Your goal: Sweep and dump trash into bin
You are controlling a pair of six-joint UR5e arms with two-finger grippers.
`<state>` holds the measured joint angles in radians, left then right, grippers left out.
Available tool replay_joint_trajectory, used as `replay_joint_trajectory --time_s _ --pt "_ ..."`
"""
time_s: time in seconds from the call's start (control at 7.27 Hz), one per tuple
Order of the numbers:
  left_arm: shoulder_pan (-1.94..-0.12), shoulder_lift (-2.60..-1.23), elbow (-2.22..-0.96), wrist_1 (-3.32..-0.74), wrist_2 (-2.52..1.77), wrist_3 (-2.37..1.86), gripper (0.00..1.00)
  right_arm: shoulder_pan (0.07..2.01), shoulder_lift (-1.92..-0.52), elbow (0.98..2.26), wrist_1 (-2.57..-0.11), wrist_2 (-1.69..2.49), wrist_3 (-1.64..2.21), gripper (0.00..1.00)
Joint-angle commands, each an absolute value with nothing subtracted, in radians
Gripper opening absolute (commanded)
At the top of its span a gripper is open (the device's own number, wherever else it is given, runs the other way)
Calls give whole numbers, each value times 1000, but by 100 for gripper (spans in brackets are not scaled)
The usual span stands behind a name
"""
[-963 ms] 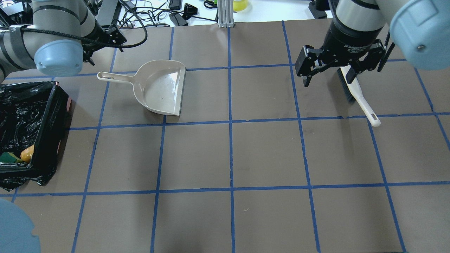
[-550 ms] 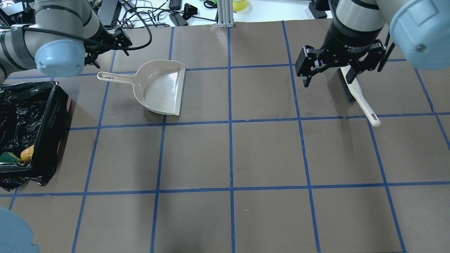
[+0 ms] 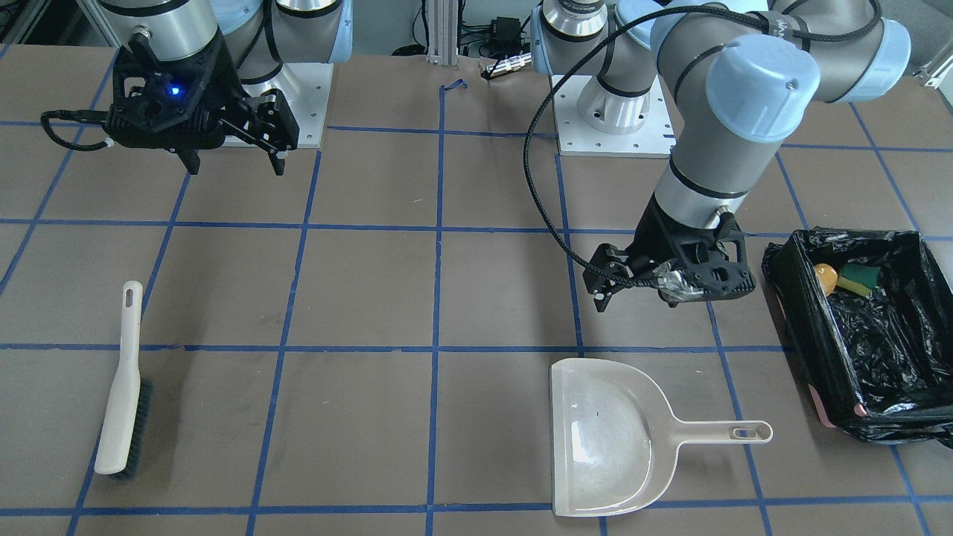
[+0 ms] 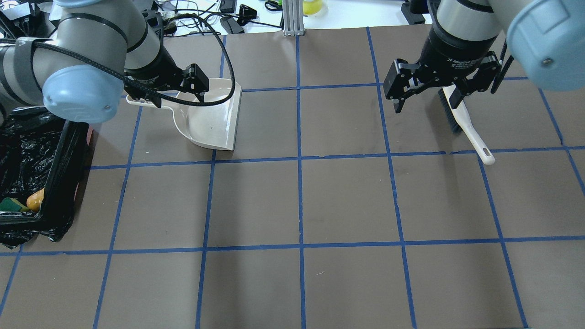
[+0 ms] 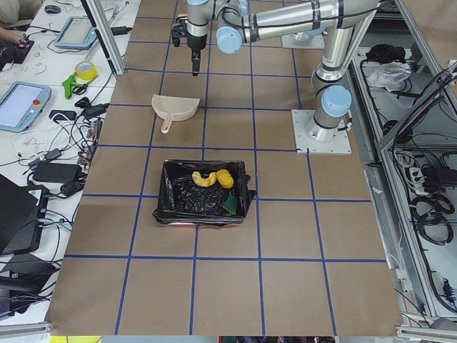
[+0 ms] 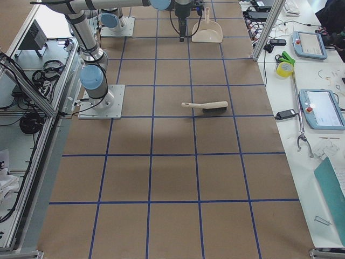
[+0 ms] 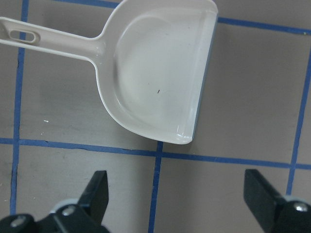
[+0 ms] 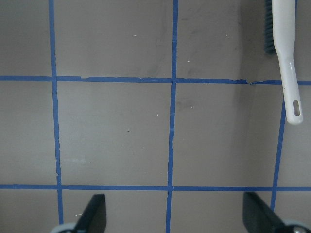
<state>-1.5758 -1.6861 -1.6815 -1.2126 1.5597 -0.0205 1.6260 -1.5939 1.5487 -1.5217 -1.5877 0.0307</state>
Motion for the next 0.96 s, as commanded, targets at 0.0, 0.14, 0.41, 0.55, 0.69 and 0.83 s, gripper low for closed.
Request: replay_joint_trajectory --time_s 0.0,0.14,0.41,0.55,0.69,0.83 --pt "-1583 -1614 -1697 -1349 1568 90 100 1626 -1594 1549 -1522 -1588 31 100" --pt "-1585 -1545 -1681 -1439 1559 91 100 1626 -1594 1548 -1522 -1588 31 100" --pt "-1595 -1487 -1680 -1443 1537 89 100 1628 -1594 1549 -1522 -1588 31 100" --pt "-1606 -1491 -1677 -1437 1551 87 100 1628 -1594 1549 -1522 -1588 31 100" --pt "-1609 -1493 -1661 -1427 1552 87 100 1628 -1594 1549 -1522 -1588 31 100" --pt "-1608 -1497 -1654 -1430 1558 89 100 1628 -1595 1549 -1522 -1588 31 100"
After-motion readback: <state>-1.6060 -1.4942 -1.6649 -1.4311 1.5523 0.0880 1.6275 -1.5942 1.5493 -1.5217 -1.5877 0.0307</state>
